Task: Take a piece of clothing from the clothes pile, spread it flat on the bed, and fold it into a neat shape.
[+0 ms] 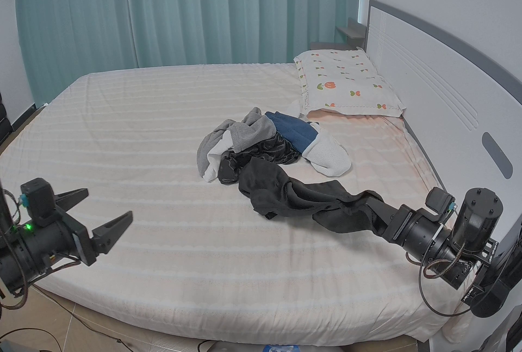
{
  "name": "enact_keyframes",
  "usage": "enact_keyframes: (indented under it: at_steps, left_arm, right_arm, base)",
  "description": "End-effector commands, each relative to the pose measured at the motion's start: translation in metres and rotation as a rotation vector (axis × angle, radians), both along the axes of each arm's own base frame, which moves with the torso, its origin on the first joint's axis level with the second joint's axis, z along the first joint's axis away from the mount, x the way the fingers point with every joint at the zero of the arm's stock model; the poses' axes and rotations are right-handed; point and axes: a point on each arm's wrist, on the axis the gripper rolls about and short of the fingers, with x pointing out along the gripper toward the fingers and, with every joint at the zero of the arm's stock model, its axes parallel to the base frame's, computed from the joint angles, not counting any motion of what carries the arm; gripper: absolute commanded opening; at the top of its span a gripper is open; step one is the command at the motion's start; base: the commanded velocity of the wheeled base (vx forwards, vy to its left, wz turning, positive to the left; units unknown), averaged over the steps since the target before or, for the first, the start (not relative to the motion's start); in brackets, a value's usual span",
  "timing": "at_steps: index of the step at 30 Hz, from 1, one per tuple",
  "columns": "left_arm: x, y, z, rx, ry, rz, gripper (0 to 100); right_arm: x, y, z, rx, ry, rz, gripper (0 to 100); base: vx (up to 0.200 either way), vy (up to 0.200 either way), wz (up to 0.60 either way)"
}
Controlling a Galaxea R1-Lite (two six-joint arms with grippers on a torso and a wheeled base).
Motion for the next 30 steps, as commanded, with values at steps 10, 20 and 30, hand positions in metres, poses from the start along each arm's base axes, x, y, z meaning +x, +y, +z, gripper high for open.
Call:
enact_keyframes:
  at_steps: [10, 20, 30]
  left_arm:
    - [0.066, -0.104, -0.069, -0.040, 0.122, -0.119, 100]
    - [0.085, -0.170, -0.080, -0.113, 0.127, -0.127, 100]
    - [0.104, -0.189, -0.092, -0.188, 0.148, -0.105, 100]
  right_arm:
    - [-0.011, 0.023, 0.083, -0.011, -0.203, 0.080, 0]
    - [-0.035, 0.004, 0.104, 0.006, -0.229, 0.147, 0]
    - [-0.041, 0.020, 0.098, -0.001, -0.210, 0.244, 0]
  base:
    - [0.000, 0.000, 0.00]
    - [0.000, 0.000, 0.00]
    - [0.000, 0.000, 0.00]
